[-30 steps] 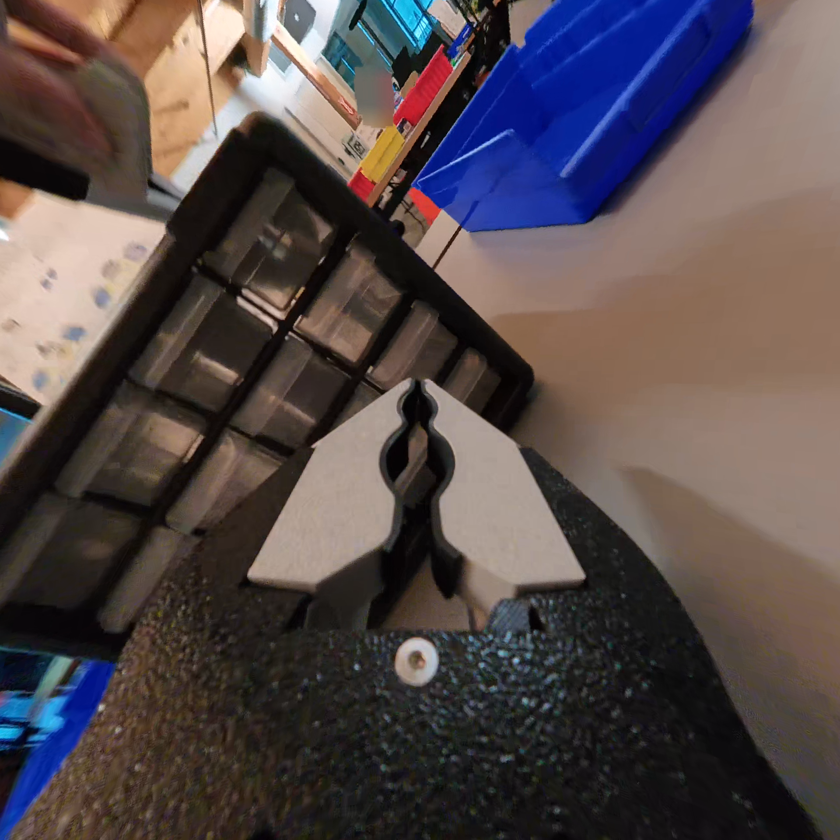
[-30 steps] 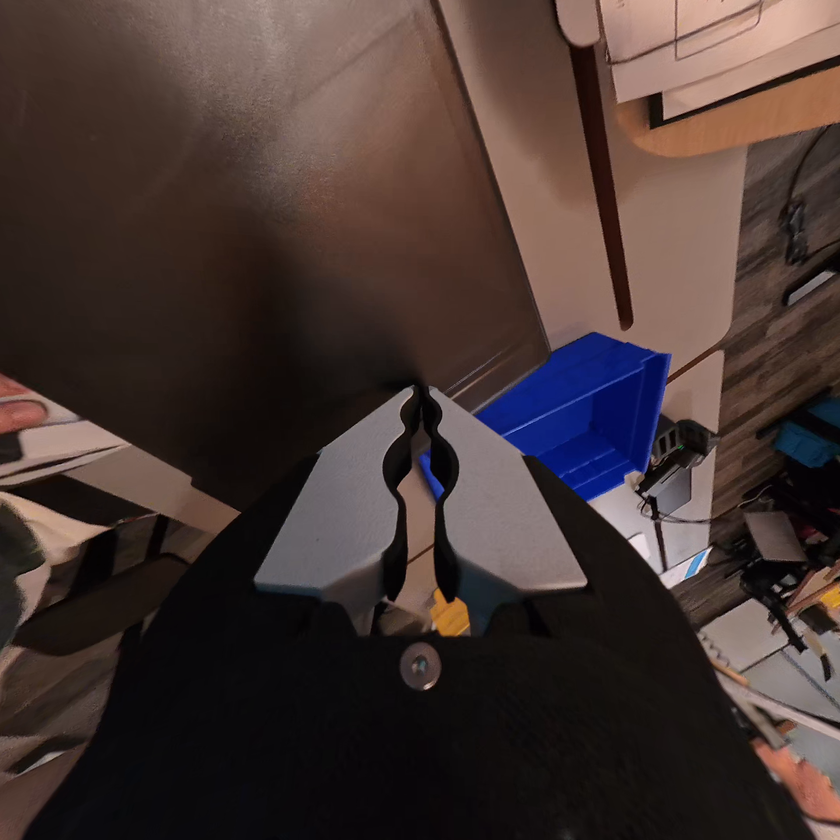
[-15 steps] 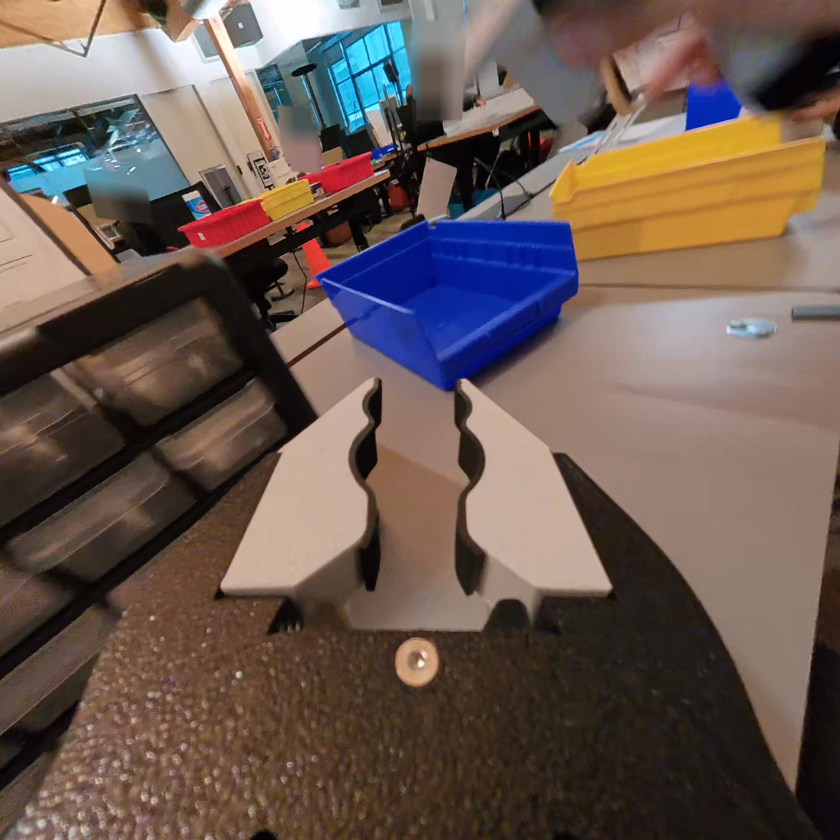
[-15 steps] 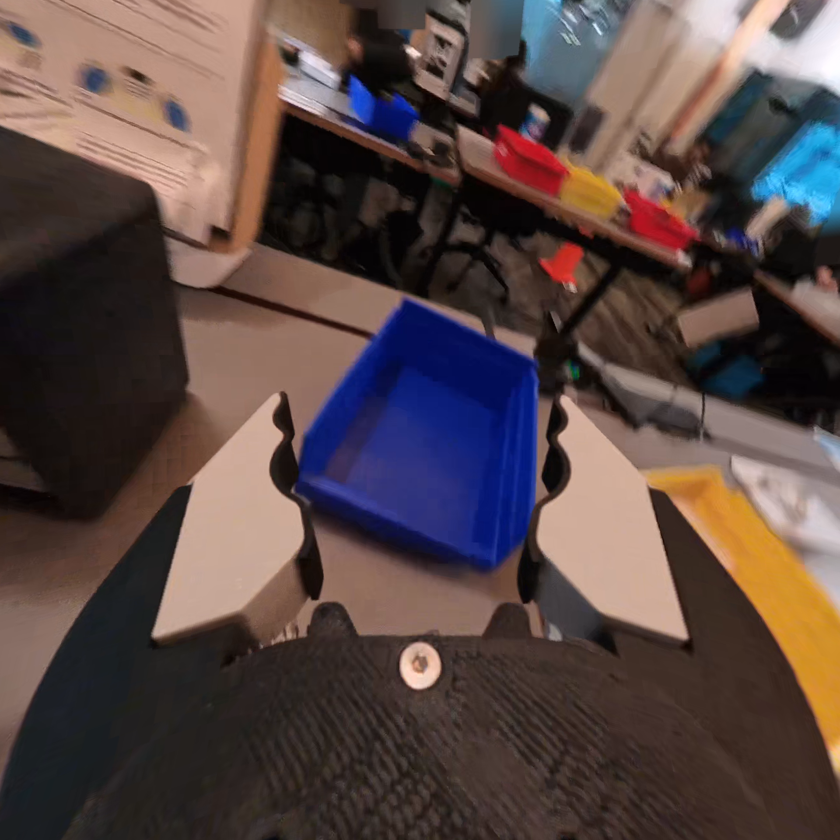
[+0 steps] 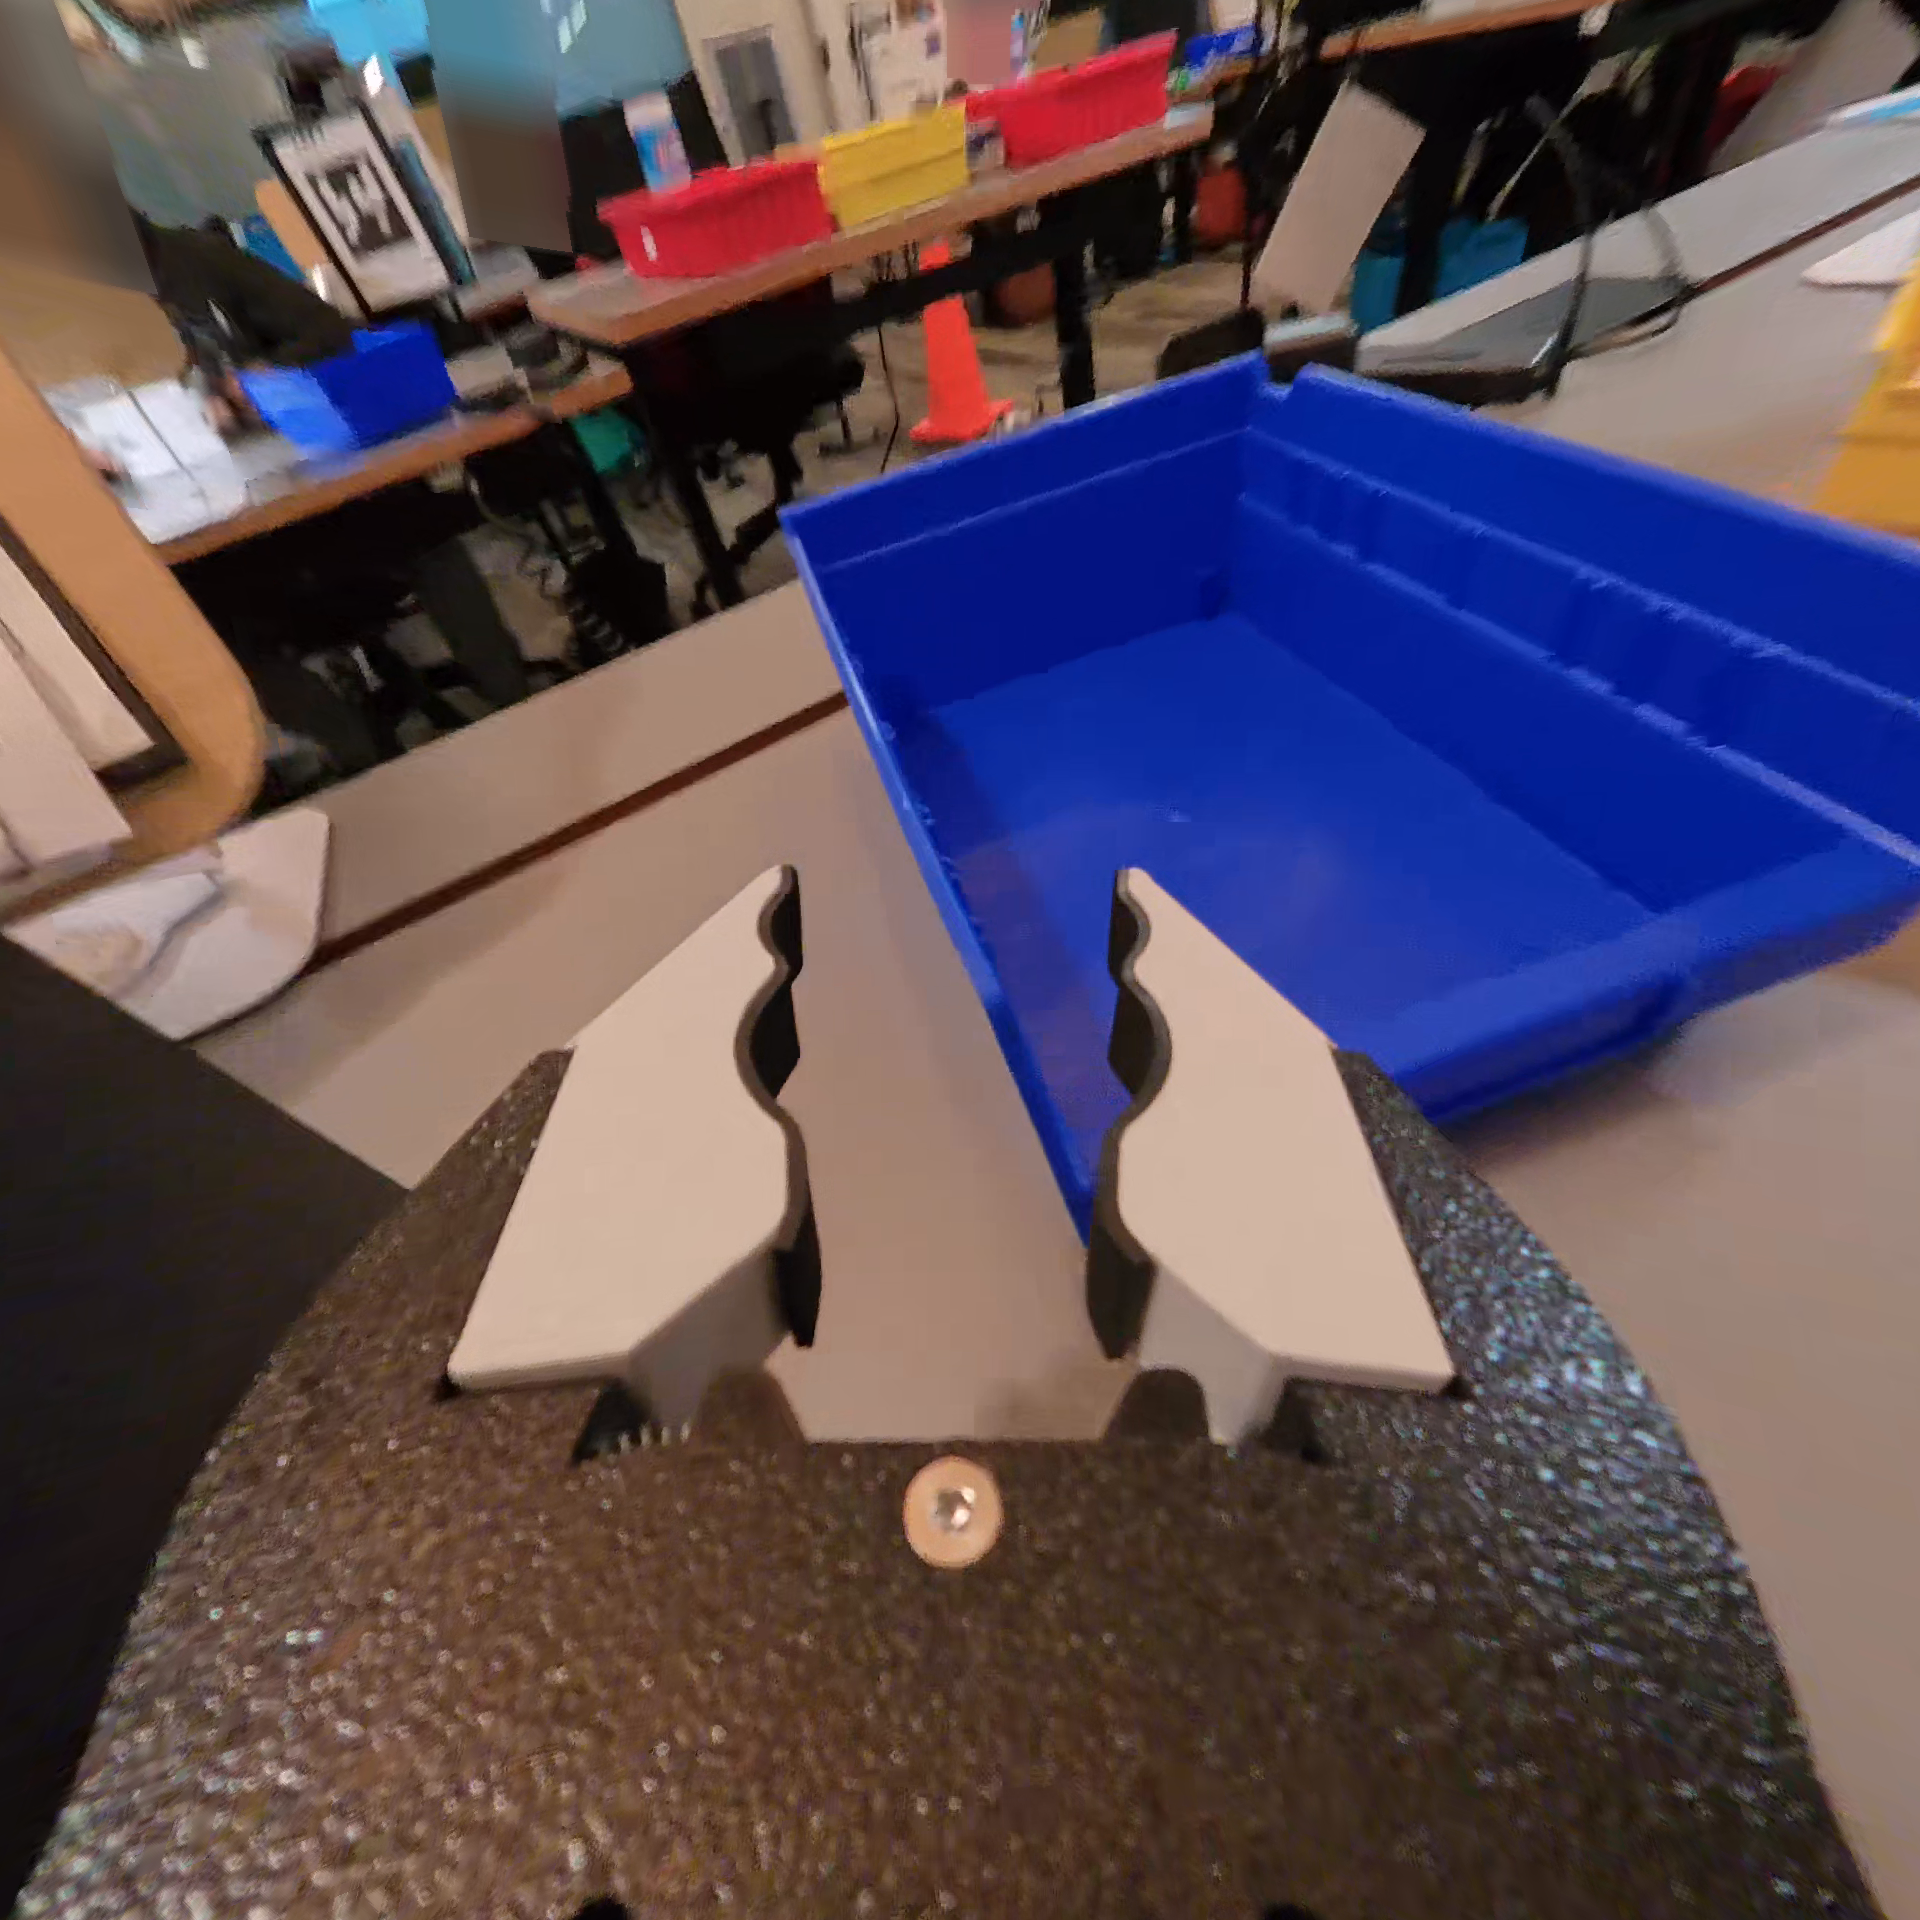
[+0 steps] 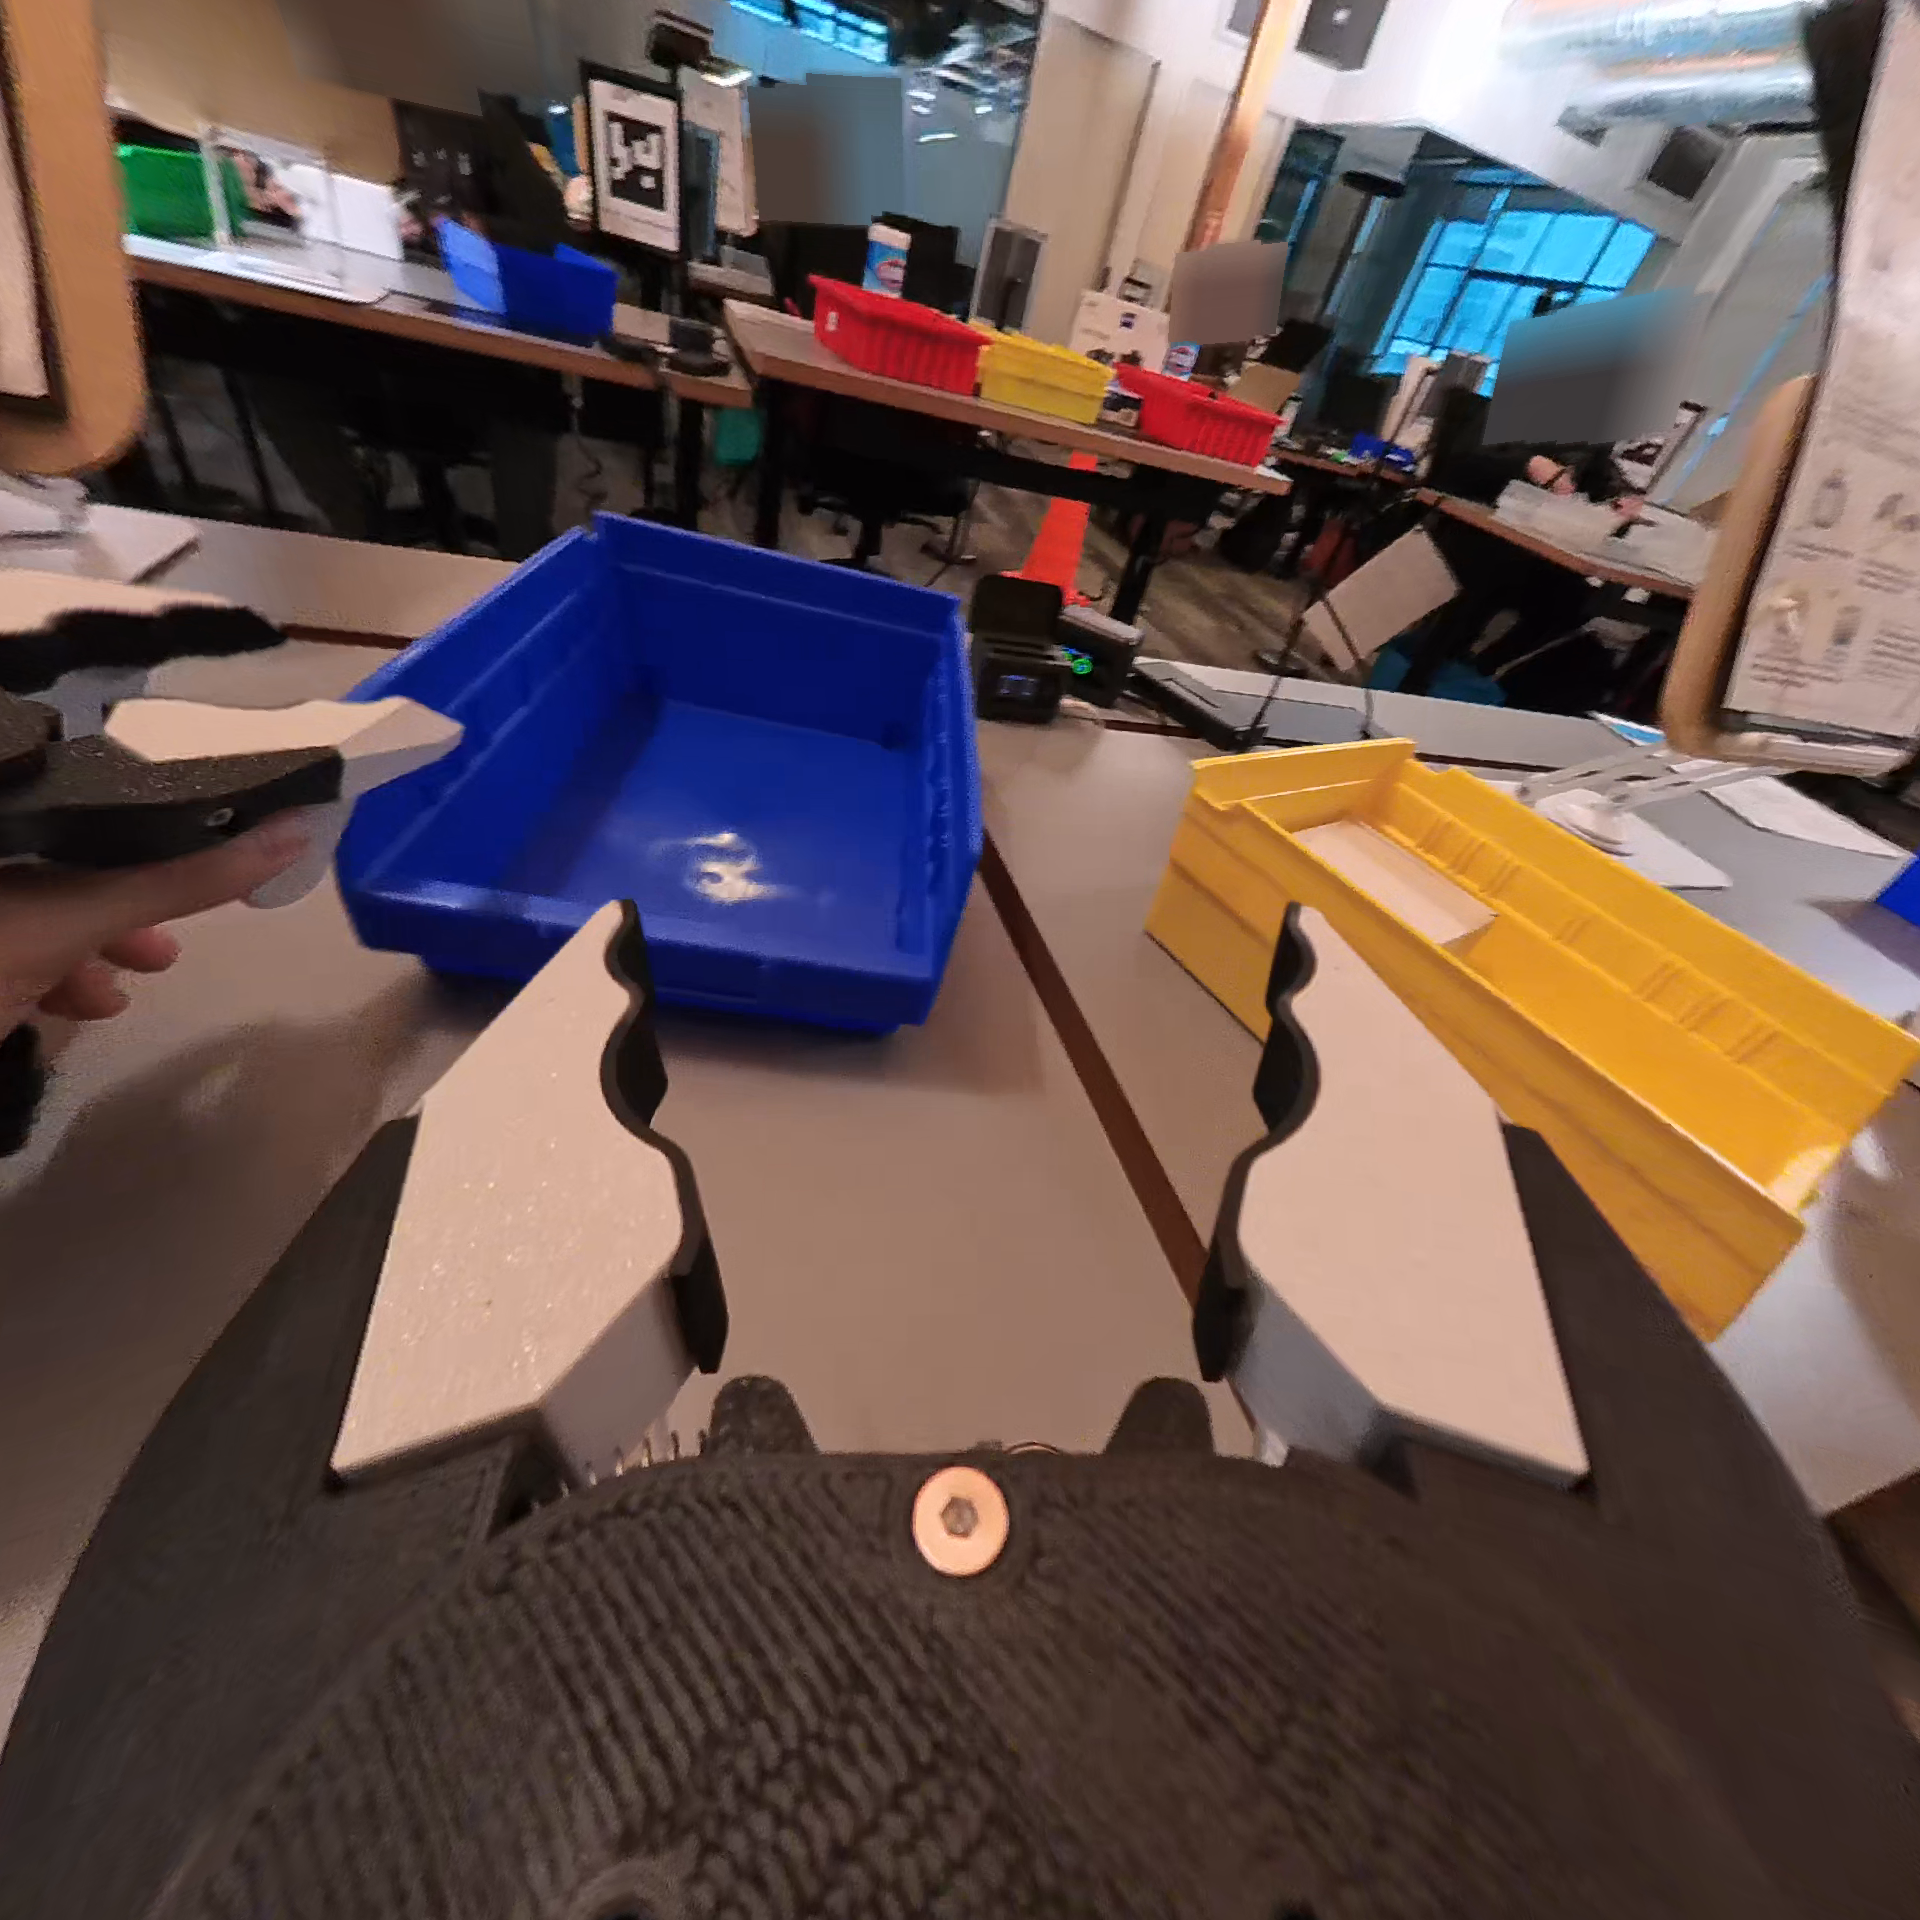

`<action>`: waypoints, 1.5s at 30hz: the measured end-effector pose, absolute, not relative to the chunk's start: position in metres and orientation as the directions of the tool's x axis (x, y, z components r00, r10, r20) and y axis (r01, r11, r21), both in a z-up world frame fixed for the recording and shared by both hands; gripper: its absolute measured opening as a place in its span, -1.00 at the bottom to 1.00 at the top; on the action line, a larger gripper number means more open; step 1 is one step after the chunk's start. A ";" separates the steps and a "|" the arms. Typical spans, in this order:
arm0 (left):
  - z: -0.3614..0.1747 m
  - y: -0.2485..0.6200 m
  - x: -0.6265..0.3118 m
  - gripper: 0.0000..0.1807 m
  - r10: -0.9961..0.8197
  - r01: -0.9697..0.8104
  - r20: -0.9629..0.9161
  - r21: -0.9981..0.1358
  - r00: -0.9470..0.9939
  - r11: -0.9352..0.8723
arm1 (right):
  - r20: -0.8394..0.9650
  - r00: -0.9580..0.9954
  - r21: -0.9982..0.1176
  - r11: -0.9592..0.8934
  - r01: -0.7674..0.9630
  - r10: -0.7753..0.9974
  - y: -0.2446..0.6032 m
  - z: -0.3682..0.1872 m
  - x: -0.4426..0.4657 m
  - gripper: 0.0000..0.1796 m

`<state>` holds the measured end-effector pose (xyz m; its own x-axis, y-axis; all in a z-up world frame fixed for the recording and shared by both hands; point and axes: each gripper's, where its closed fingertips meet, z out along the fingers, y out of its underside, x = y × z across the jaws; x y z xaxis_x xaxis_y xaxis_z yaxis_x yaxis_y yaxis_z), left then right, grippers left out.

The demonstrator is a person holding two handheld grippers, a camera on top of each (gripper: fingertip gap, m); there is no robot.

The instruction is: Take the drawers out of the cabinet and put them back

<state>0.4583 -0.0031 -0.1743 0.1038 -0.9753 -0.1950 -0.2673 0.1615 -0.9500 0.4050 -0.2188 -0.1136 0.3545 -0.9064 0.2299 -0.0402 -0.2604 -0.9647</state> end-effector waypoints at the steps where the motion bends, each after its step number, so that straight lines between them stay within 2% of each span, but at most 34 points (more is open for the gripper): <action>1: -0.181 0.000 0.465 -0.37 -0.977 -0.306 -0.180 -0.942 0.113 0.138 | 0.216 0.341 -0.968 -0.245 -0.045 -0.915 -0.223 -0.113 0.408 0.30; 3: -0.195 0.007 0.475 -0.47 -0.978 -0.380 -0.162 -0.919 0.130 0.102 | 0.175 0.355 -0.976 -0.210 -0.063 -0.918 -0.224 -0.117 0.411 0.31; 6: -0.213 0.008 0.477 -0.94 -0.977 -0.435 -0.166 -0.896 0.134 0.093 | 0.113 0.381 -0.983 -0.158 -0.089 -0.918 -0.224 -0.120 0.415 0.33; 11: -0.214 0.009 0.464 -0.95 -0.970 -0.401 -0.170 -0.912 0.173 0.088 | 0.058 0.409 -0.991 -0.103 -0.090 -0.911 -0.219 -0.113 0.418 0.32; 17: -0.214 -0.004 0.422 -0.94 -0.978 -0.380 -0.141 -0.922 0.157 0.072 | 0.119 0.430 -0.987 -0.152 -0.044 -0.895 -0.203 -0.099 0.416 0.31; 31: -0.212 -0.019 0.244 -0.96 -0.995 -0.322 -0.094 -0.942 -0.015 0.094 | 0.229 0.523 -0.971 -0.232 0.061 -0.821 -0.151 -0.064 0.378 0.34; 38: -0.211 0.022 0.118 -0.95 -0.973 -0.340 -0.195 -0.913 -0.120 0.225 | 0.272 0.596 -0.962 -0.221 0.158 -0.755 -0.116 -0.032 0.328 0.36; 45: -0.212 0.084 0.017 -0.96 -0.988 -0.394 -0.140 -0.906 -0.062 0.153 | 0.318 0.687 -0.947 -0.180 0.267 -0.653 -0.058 -0.001 0.254 0.34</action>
